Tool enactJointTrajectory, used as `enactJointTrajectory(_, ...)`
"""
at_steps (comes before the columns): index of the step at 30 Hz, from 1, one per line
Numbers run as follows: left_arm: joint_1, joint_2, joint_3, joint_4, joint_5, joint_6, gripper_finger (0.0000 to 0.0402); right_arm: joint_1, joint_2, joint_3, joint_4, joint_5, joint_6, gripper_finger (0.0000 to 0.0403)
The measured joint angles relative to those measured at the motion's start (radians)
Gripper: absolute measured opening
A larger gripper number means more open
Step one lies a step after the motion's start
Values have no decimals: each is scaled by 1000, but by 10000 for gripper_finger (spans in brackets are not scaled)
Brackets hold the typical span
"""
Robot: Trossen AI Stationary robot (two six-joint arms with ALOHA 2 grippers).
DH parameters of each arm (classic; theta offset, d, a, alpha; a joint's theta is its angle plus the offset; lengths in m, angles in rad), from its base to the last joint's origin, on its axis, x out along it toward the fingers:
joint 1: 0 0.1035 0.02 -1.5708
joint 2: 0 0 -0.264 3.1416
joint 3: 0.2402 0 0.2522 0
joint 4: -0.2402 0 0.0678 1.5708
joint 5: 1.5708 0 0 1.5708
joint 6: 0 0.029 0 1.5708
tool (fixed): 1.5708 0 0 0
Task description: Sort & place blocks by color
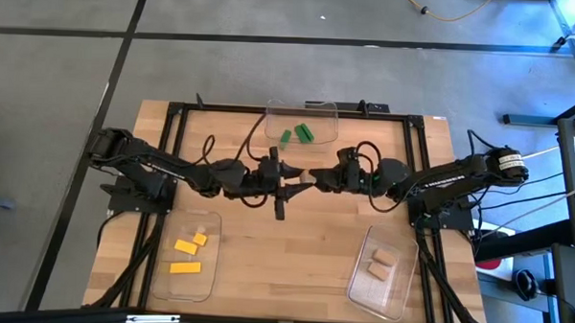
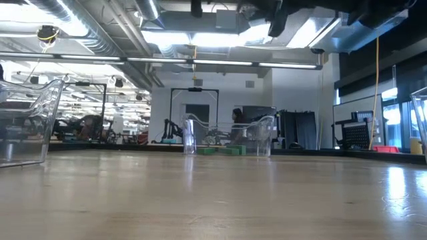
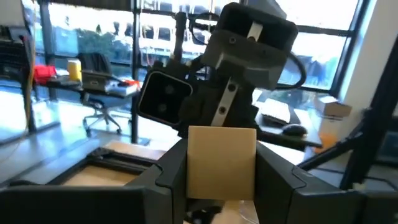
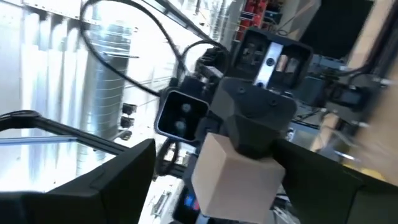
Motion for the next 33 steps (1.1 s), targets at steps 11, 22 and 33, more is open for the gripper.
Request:
enactJointTrajectory(11, 7, 3, -1, 5, -20, 8, 120, 0, 2, 2, -50, 1, 32, 204)
enactJointTrajectory(22, 11, 2, -1, 6, -19, 94, 121, 0, 0, 2, -49, 0, 71, 149)
enactJointTrajectory(33, 11, -70, -3, -138, 0, -4, 232, -11, -4, 3, -49, -69, 0, 137)
